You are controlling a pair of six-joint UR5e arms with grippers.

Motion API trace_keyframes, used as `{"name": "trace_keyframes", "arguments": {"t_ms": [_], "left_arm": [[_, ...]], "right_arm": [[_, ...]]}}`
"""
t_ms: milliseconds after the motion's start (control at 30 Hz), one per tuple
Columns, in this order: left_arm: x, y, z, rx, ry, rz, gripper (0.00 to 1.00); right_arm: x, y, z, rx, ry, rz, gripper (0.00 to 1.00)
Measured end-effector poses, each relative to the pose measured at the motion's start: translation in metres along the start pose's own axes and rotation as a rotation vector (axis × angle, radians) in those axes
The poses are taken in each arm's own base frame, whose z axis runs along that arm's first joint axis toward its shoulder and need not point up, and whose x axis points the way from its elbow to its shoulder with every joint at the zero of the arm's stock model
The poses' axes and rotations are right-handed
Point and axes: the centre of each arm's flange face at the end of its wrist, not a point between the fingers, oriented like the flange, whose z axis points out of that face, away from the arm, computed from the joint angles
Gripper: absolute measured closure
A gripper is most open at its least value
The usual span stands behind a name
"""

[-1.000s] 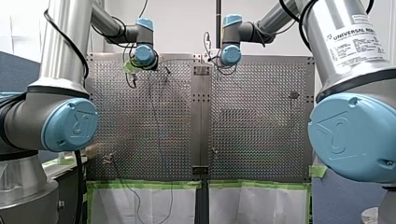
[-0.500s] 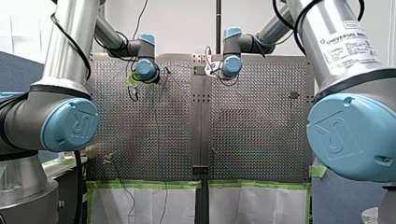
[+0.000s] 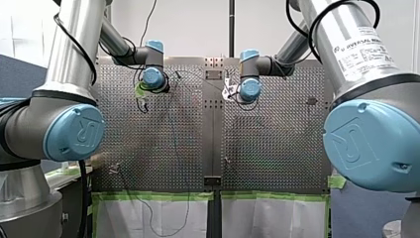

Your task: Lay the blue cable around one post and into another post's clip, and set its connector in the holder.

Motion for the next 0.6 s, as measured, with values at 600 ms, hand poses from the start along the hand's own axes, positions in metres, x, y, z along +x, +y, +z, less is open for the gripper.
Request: {"name": "trace_keyframes", "arguments": {"t_ms": [600], "left_arm": [[-0.001,0.0,0.001,0.001,-0.014,-0.019,0.0]], "right_arm": [[-0.116,0.098,0.01,-0.116,-0.081,0.067,1.0]]}}
